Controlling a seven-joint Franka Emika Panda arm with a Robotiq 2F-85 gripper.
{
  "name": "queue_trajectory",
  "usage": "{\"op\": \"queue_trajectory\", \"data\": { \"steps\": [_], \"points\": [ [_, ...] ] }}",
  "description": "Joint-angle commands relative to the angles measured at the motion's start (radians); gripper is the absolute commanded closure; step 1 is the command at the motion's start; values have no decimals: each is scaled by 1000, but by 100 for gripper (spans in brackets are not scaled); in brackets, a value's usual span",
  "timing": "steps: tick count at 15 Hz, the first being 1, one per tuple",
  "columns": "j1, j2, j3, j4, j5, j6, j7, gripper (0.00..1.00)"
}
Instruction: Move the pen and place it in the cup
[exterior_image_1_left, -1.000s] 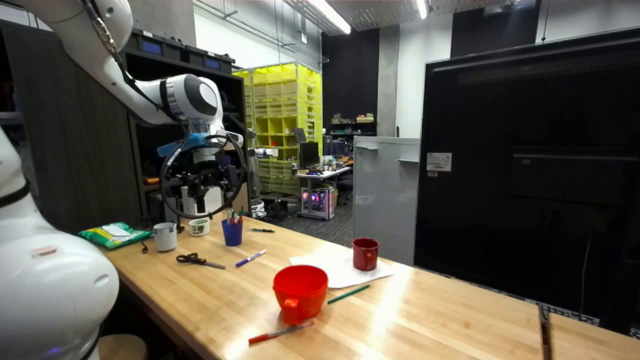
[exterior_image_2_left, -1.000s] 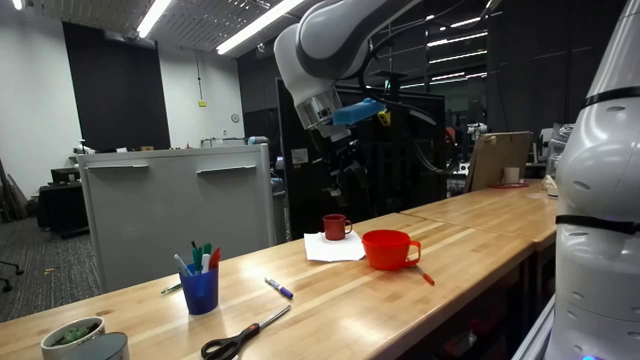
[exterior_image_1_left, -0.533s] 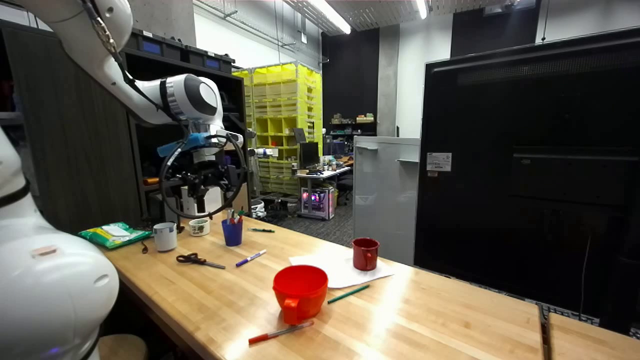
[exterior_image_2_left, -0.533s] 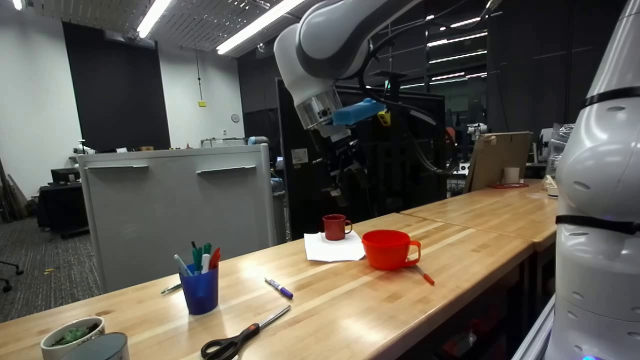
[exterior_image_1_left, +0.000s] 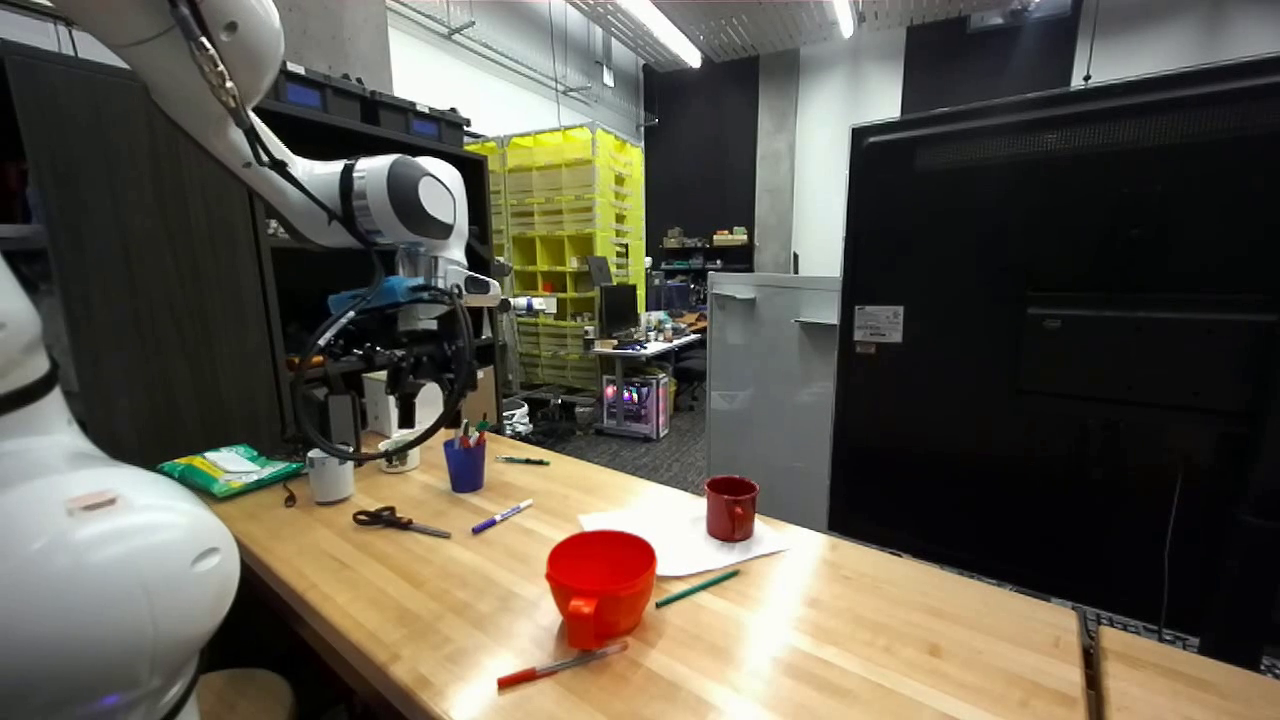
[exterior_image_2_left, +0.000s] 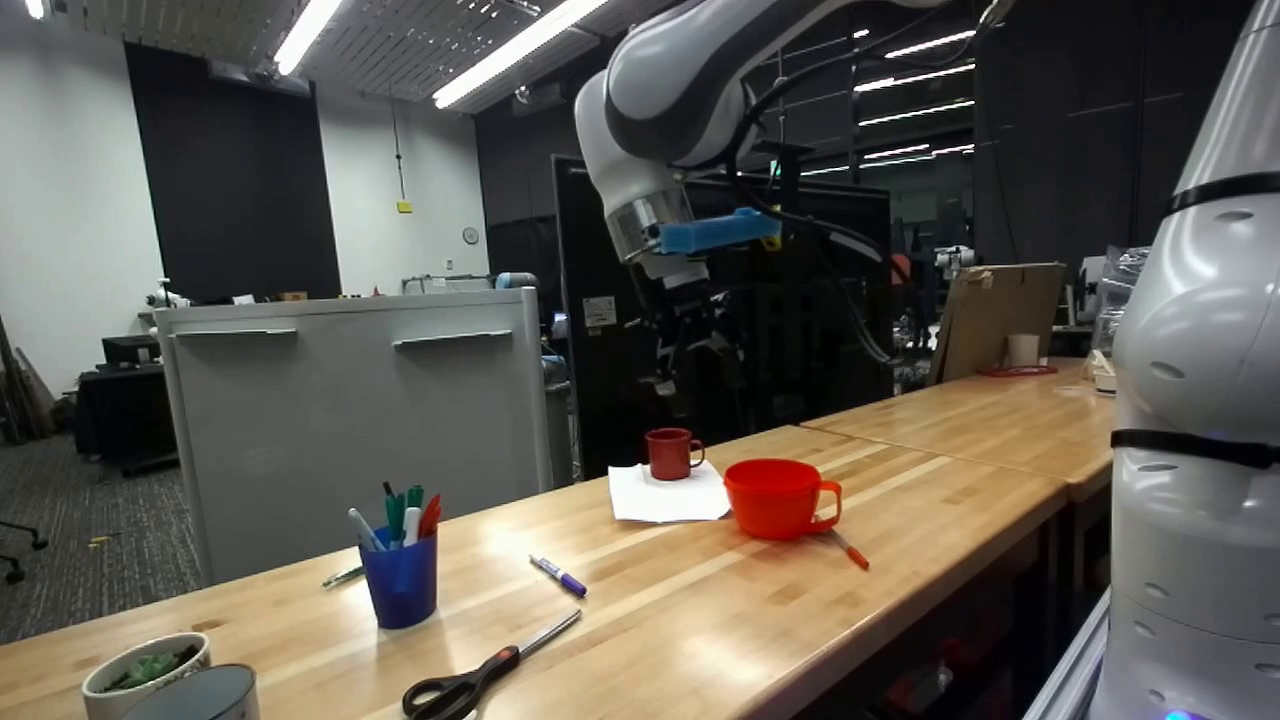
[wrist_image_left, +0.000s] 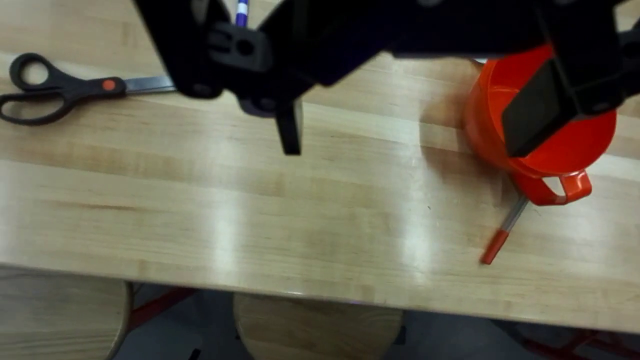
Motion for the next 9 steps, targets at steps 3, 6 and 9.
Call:
{"op": "queue_trajectory", "data": {
  "steps": [3, 6, 9],
  "points": [
    [-48, -109, -99, -146, 60, 112, 110, 0],
    [-87, -169, -131, -245, 81, 194, 175, 0],
    [-118, -237, -141, -357, 116, 285, 253, 0]
  ]
}}
